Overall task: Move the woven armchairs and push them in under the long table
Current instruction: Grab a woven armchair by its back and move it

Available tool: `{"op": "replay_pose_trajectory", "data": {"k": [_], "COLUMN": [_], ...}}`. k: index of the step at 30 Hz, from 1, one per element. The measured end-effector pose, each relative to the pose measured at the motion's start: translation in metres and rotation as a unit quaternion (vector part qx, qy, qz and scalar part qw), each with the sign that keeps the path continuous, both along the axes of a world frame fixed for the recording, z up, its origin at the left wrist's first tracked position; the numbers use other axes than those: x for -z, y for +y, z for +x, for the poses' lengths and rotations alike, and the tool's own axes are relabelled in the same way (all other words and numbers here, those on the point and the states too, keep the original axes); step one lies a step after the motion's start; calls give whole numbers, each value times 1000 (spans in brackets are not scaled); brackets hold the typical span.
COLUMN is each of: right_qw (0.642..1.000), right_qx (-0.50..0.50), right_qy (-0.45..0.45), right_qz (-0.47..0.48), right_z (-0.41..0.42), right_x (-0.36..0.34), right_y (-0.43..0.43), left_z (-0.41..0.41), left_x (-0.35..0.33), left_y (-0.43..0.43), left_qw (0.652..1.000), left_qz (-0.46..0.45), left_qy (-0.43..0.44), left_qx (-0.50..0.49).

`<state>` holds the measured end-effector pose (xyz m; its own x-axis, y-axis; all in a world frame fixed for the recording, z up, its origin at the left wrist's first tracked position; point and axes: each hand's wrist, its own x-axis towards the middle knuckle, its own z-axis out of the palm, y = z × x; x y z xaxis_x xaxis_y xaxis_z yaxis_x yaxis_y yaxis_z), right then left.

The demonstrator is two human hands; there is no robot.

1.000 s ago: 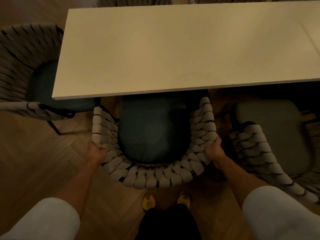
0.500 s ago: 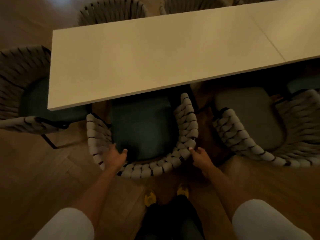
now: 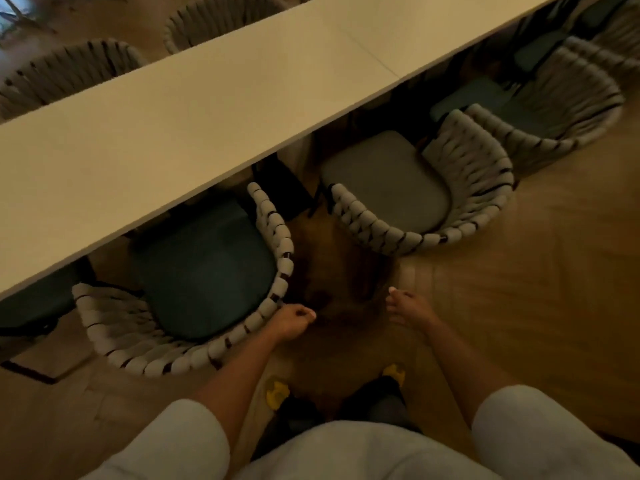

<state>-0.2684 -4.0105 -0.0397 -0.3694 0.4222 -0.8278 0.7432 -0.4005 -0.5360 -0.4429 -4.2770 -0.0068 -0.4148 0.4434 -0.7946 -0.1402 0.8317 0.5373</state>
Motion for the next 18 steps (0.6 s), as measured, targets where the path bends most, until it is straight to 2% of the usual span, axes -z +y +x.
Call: {"op": "replay_pose_trajectory", "data": {"k": [2,12,18], "right_qw": [1000,997,994], "right_qx": [27,65,98], "right_qy": [-1,22,25], "right_qz": [8,35,39], "right_z": [16,114,129], "right_x": [-25,-58,-62], "right_y": [24,171,238], "left_z": [12,87,84], "left_x": [1,-14,-15], "left_y": [33,195,258], "left_qw": [1000,996,995], "left_qz": [2,32,31], "left_qy": [-18,-25,-29], "left_qx": [-3,-76,-93]}}
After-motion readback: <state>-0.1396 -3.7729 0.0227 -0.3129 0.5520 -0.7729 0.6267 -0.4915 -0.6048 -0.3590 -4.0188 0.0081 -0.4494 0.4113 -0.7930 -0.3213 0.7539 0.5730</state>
